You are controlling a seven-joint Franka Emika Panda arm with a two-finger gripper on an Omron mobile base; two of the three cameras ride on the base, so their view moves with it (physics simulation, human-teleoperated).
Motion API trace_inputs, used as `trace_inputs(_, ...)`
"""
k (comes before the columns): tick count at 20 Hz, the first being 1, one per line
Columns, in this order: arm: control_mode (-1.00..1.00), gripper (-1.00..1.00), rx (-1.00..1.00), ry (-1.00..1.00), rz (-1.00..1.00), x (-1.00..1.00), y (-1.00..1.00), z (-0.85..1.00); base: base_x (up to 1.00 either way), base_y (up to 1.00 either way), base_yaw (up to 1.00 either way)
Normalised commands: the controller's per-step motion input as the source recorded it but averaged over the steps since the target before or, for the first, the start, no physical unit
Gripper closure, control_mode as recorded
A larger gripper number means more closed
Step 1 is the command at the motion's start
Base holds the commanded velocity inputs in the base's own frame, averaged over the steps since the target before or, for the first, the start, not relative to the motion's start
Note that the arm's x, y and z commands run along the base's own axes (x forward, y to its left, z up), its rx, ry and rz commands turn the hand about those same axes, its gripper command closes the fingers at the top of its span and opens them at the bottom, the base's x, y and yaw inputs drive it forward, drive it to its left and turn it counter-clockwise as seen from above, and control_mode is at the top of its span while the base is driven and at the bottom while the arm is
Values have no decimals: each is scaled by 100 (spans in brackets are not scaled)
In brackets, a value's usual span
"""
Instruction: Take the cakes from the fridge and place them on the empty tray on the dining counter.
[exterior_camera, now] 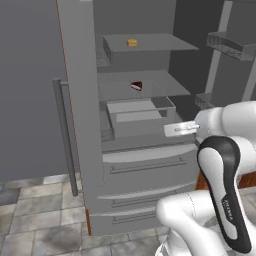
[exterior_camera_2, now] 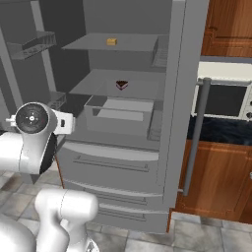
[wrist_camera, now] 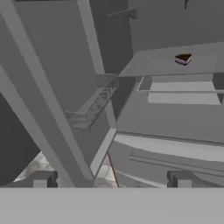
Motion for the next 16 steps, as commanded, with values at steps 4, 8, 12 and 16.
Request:
trace_inputs(4, -100, -100, -6, -8, 1, -39, 13, 0, 0, 0, 0)
trace_inputs(8, -100, -100, 0, -4, -2, -34, 0, 0, 0, 0, 0)
trace_inputs(12, -100, -100, 0, 0, -1, -8, -2, 0, 0, 0, 0)
trace_inputs(16, -100, -100, 0, 0, -2, 0, 0, 0, 0, 0, 0)
